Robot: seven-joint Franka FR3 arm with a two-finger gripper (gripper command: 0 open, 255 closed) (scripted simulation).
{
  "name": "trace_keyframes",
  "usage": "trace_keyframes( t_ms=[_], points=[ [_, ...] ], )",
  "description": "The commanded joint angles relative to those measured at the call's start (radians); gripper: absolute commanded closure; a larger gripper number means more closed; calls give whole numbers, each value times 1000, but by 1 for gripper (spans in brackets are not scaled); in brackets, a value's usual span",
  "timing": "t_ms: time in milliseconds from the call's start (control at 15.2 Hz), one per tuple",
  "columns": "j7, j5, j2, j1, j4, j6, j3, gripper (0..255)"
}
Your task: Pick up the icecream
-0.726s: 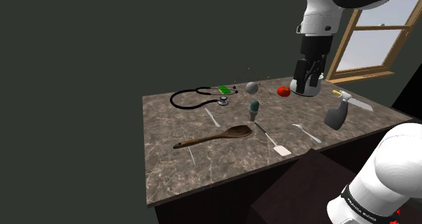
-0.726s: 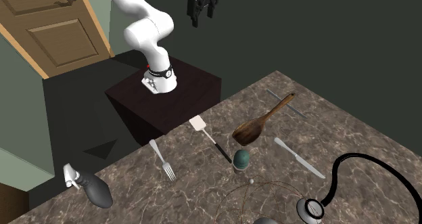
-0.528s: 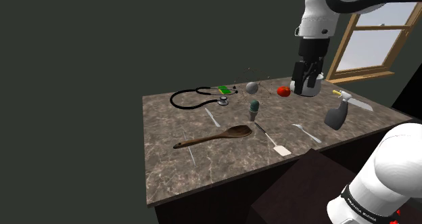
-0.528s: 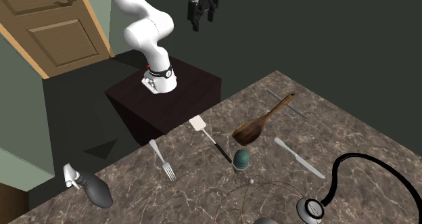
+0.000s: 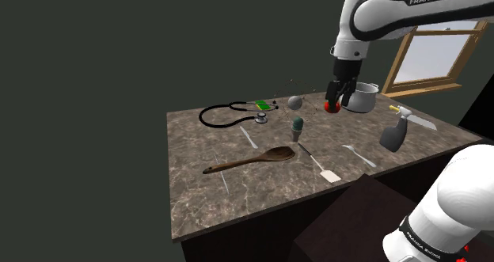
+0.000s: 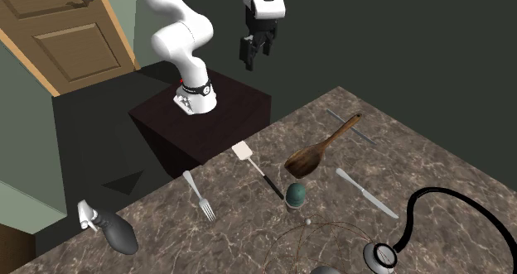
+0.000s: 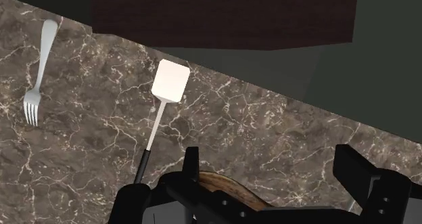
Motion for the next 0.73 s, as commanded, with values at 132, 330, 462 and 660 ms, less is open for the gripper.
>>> trace_keyframes(
  t_ms=[132,330,462,660],
  points=[
    [-80,-13,105,-15,8,114,-54,0],
    [-137,-8,202,-21,37,191,-90,0],
    [-177,1,270,-24,64,238,-112,0],
    [-238,25,376,-28,115,301,-141,0]
  ],
)
